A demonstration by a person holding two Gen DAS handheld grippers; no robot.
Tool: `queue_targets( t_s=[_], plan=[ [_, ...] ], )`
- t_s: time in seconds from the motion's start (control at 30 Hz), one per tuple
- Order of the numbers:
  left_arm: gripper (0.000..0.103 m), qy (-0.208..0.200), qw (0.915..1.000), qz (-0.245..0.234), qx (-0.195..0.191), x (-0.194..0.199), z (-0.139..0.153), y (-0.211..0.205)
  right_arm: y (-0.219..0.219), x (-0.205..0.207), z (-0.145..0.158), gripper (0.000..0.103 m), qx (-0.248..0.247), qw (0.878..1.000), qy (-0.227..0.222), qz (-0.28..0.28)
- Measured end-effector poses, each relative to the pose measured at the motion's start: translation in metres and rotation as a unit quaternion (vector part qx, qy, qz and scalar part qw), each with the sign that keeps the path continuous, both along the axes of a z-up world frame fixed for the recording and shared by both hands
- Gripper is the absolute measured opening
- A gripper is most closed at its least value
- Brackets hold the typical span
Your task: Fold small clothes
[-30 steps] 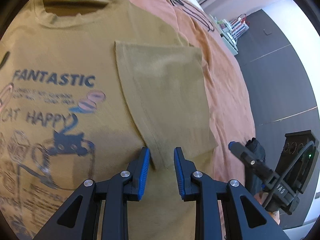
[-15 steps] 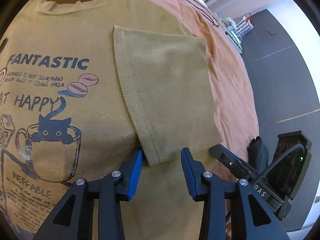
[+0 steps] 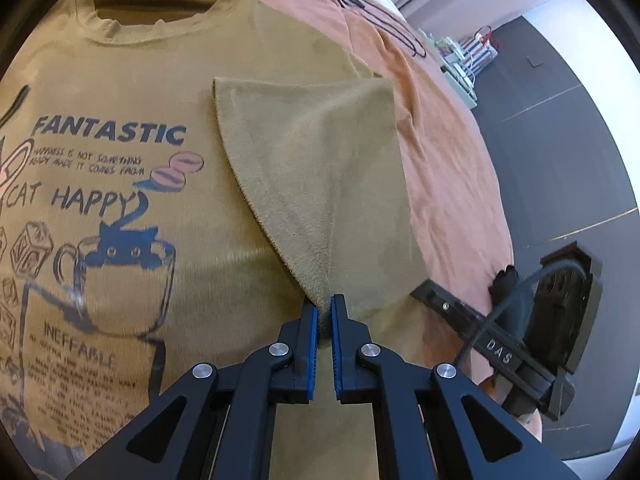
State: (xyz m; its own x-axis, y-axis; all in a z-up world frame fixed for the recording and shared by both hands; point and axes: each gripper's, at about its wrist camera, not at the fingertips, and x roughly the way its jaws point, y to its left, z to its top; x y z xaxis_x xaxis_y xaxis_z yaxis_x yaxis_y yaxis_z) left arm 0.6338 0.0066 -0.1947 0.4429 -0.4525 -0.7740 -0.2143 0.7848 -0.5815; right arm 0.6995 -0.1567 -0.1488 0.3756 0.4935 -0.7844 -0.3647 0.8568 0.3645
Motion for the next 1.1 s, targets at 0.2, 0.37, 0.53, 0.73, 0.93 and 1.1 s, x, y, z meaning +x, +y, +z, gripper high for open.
queue_targets(
  t_s=[0.2,0.37,0.53,0.73,0.93,1.1],
  plan=[
    [0.006,0.026,0.9996,-0.011,0.009,0.001,-0.009,-0.003,-0.006,-0.002,0.005,0.014,-0.008,1.000,0.008,0.002],
    [0.036,0.009,0.9998,0.000,0.019,0.003,0.005,0.014,-0.016,-0.004,0.021,0.014,0.000,1.000,0.000,0.011],
    [0.043,-0.017,0.9984,0.036,0.039,0.010,0.020,0.041,-0.023,0.003,0.028,0.017,0.026,1.000,-0.004,0.001],
    [0.043,-0.018,0.9959,0.050,0.072,0.039,0.018,0.063,-0.017,0.021,0.025,0.043,0.027,1.000,-0.011,-0.013],
    [0.043,-0.014,0.9927,0.057,0.105,0.065,0.010,0.078,-0.005,0.042,0.020,0.043,0.040,0.999,-0.012,-0.015],
    [0.043,-0.011,0.9907,0.048,0.127,0.084,0.001,0.083,0.001,0.059,0.013,0.043,0.041,0.999,-0.009,-0.016]
  ],
)
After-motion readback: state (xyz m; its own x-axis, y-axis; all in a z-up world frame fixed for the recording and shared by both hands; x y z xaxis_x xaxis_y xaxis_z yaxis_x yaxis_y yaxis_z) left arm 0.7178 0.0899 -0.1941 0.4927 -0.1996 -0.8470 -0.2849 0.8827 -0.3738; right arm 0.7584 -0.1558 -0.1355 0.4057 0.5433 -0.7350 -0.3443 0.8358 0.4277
